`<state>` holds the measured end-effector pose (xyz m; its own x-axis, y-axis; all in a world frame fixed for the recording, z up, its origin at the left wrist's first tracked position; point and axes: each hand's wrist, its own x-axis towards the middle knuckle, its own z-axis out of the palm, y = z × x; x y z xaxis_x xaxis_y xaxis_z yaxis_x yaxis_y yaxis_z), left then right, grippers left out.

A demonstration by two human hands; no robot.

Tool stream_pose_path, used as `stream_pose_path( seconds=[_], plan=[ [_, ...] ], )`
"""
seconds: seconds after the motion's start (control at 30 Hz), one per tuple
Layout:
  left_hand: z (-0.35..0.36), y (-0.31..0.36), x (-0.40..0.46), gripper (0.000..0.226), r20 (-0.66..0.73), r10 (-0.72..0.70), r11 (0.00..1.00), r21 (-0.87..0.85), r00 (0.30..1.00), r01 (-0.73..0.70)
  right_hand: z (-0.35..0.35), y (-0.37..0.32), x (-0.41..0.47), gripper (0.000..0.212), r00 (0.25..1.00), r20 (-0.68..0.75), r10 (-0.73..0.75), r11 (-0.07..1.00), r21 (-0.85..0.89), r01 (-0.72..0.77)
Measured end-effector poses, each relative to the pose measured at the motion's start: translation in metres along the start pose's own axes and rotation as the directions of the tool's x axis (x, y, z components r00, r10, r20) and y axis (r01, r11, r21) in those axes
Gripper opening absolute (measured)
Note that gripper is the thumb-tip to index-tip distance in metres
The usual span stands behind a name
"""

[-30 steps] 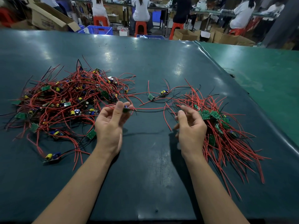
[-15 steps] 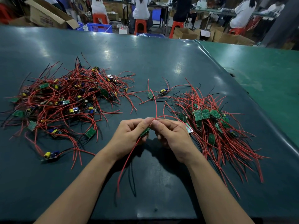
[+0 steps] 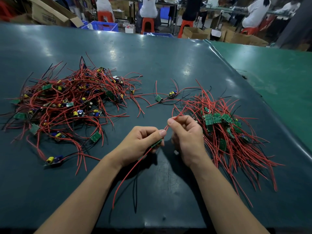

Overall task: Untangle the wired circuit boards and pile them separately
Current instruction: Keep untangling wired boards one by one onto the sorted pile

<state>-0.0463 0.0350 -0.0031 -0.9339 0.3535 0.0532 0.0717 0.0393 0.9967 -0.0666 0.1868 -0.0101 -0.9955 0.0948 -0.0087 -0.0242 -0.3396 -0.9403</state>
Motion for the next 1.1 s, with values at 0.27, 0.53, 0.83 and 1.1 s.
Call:
stream_pose_path(
  seconds=[0.27,0.53,0.83,1.1],
  plan=[
    [0.000,0.002,-0.001,0.033,0.026,-0.021,0.999,0.051,0.999,0.020,0.001,0.003,-0.003,0.028,0.960,-0.009,-0.280,0.891,-0.375,0.256],
    [-0.003,0.005,-0.004,0.032,0.027,-0.020,1.000,0.002,0.999,0.020,-0.004,-0.004,-0.001,0.004,0.990,0.050,-0.136,0.982,-0.127,0.141],
    [-0.001,0.006,-0.004,0.032,0.023,-0.016,1.000,0.016,1.000,0.016,-0.003,0.001,-0.001,0.014,0.929,-0.099,-0.358,0.885,-0.354,0.303],
    [-0.002,0.007,-0.006,0.033,0.016,-0.024,0.999,0.021,1.000,0.024,-0.004,-0.006,0.001,0.022,0.953,-0.107,-0.283,0.948,-0.184,0.261]
  ],
)
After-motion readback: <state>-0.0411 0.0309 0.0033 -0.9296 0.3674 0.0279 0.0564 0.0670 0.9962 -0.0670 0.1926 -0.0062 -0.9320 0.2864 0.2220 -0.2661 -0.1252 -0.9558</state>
